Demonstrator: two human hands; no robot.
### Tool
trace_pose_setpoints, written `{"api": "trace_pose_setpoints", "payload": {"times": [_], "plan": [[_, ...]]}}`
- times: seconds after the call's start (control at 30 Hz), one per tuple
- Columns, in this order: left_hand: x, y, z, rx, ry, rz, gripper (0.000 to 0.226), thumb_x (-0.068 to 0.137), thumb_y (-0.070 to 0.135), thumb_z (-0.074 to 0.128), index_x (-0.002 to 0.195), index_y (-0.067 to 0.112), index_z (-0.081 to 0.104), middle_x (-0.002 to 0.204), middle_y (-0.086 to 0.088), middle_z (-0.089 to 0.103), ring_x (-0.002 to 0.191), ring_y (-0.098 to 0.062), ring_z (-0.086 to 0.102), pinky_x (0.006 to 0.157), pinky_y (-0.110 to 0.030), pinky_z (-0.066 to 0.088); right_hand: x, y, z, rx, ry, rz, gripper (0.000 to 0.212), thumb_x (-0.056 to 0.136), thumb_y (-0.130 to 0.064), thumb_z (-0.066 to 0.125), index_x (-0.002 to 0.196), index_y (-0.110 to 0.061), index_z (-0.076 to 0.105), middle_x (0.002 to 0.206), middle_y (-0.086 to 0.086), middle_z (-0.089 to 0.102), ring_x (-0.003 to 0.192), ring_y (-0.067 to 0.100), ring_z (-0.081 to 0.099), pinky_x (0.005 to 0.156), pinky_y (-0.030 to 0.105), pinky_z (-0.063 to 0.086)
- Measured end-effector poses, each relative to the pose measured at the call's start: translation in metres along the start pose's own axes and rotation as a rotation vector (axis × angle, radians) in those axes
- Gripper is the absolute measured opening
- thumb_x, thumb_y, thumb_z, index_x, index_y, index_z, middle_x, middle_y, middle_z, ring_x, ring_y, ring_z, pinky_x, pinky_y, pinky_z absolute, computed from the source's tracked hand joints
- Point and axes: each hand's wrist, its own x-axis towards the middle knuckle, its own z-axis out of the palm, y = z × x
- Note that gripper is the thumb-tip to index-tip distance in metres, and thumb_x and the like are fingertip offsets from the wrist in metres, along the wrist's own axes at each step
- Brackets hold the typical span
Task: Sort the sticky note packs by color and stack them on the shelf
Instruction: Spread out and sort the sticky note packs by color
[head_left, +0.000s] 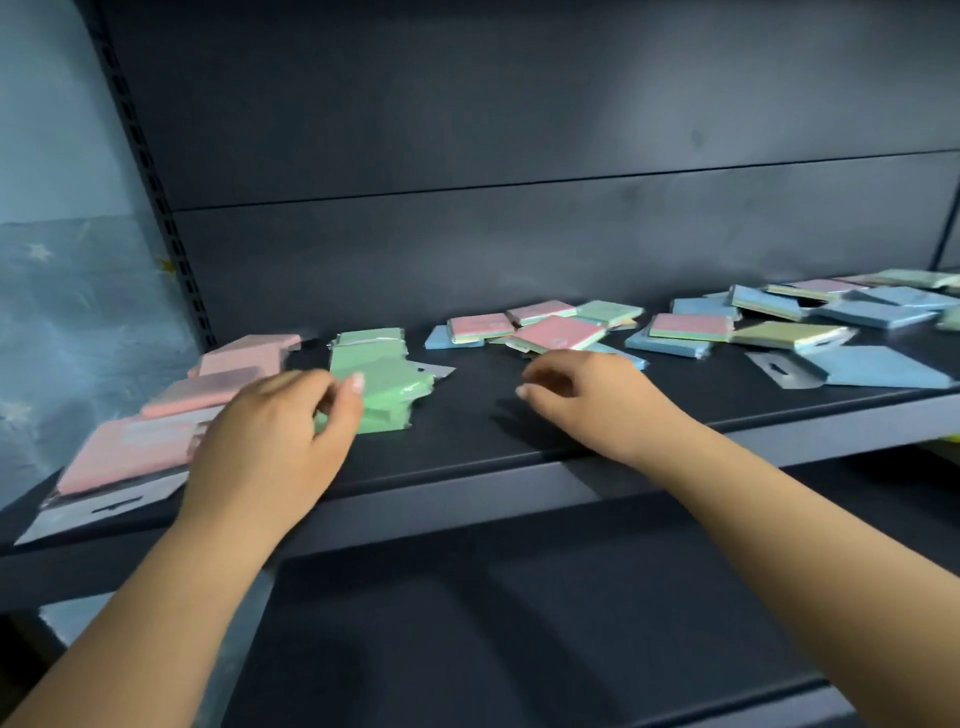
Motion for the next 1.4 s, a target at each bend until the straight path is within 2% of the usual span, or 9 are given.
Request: {"api": "trace_pose_setpoints", "payload": {"times": [0.17, 0.4, 0.53, 0.6, 0.73, 0.97, 1.1, 1.23, 1.4], "plan": [[0.004, 0.077, 0.024, 0.002, -0.040, 0.120, 0.046, 0.084, 0.040, 0.035, 0.061, 0.009, 0.059, 0.060, -0.004, 0.061, 0.061, -0.028, 0.057, 0.057, -0.026, 0.037, -0.022, 0.046, -0.040, -0.268, 0.073, -0.032, 0.022, 0.092, -0.034, 0.049, 0.097, -0.019, 0.064, 0.100, 0.001, 0.068, 0.095, 0.022, 0.060, 0.076, 0.030, 0.045], [0.005, 0.189, 0.066, 0.042, -0.090, 0.194, 0.044, 0.081, 0.040, 0.035, 0.056, 0.013, 0.059, 0.053, 0.003, 0.059, 0.056, -0.025, 0.057, 0.051, -0.027, 0.042, -0.059, 0.141, -0.113, -0.355, 0.152, -0.032, 0.024, 0.092, -0.037, 0.048, 0.094, -0.021, 0.065, 0.097, 0.000, 0.069, 0.095, 0.022, 0.060, 0.076, 0.032, 0.049], [0.011, 0.266, 0.097, -0.074, -0.126, 0.179, 0.046, 0.084, 0.047, 0.033, 0.070, 0.015, 0.063, 0.069, 0.005, 0.064, 0.074, -0.020, 0.058, 0.062, -0.028, 0.041, -0.079, 0.199, -0.147, -0.350, 0.178, -0.019, 0.027, 0.093, -0.040, 0.045, 0.099, -0.021, 0.064, 0.101, -0.003, 0.068, 0.097, 0.019, 0.058, 0.075, 0.028, 0.045], [0.016, 0.295, 0.113, -0.151, -0.139, 0.123, 0.038, 0.092, 0.043, 0.039, 0.083, 0.015, 0.064, 0.083, 0.005, 0.065, 0.087, -0.017, 0.055, 0.071, -0.029, 0.040, -0.088, 0.223, -0.161, -0.348, 0.175, -0.039, 0.029, 0.094, -0.040, 0.044, 0.102, -0.020, 0.064, 0.103, -0.003, 0.066, 0.101, 0.017, 0.057, 0.076, 0.027, 0.043], [0.018, 0.346, 0.141, -0.205, -0.177, 0.084, 0.029, 0.093, 0.035, 0.044, 0.092, 0.016, 0.065, 0.093, 0.006, 0.065, 0.094, -0.016, 0.054, 0.075, -0.028, 0.038, -0.100, 0.262, -0.182, -0.326, 0.123, -0.028, 0.033, 0.094, -0.043, 0.042, 0.102, -0.020, 0.064, 0.102, -0.001, 0.065, 0.102, 0.018, 0.054, 0.079, 0.029, 0.045], [0.034, 0.395, 0.176, -0.222, -0.201, 0.045, 0.029, 0.092, 0.034, 0.045, 0.089, 0.014, 0.065, 0.091, 0.004, 0.064, 0.088, -0.020, 0.056, 0.073, -0.030, 0.042, -0.112, 0.327, -0.207, -0.311, 0.201, -0.005, 0.033, 0.095, -0.040, 0.044, 0.107, -0.017, 0.064, 0.109, -0.003, 0.065, 0.108, 0.018, 0.051, 0.085, 0.025, 0.038], [0.049, 0.426, 0.187, -0.250, -0.174, 0.037, 0.027, 0.093, 0.033, 0.044, 0.096, 0.016, 0.065, 0.099, 0.005, 0.064, 0.088, -0.019, 0.053, 0.071, -0.029, 0.039, -0.113, 0.355, -0.222, -0.320, 0.210, 0.012, 0.031, 0.095, -0.037, 0.045, 0.105, -0.015, 0.066, 0.107, -0.002, 0.065, 0.106, 0.019, 0.051, 0.087, 0.025, 0.037], [0.072, 0.466, 0.200, -0.294, -0.213, 0.159, 0.026, 0.092, 0.035, 0.046, 0.093, 0.018, 0.065, 0.097, 0.008, 0.065, 0.095, -0.015, 0.053, 0.076, -0.028, 0.038, -0.098, 0.384, -0.248, -0.340, 0.216, 0.070, 0.031, 0.094, -0.038, 0.046, 0.100, -0.015, 0.065, 0.099, 0.001, 0.066, 0.100, 0.020, 0.054, 0.079, 0.029, 0.041], [0.123, 0.482, 0.219, -0.092, -0.320, 0.327, 0.029, 0.092, 0.040, 0.039, 0.098, 0.024, 0.063, 0.090, 0.012, 0.057, 0.088, -0.012, 0.047, 0.077, -0.027, 0.039, -0.061, 0.432, -0.284, -0.310, 0.272, 0.156, 0.022, 0.092, -0.032, 0.049, 0.096, -0.020, 0.067, 0.097, -0.007, 0.065, 0.091, 0.018, 0.060, 0.074, 0.027, 0.043]]}}
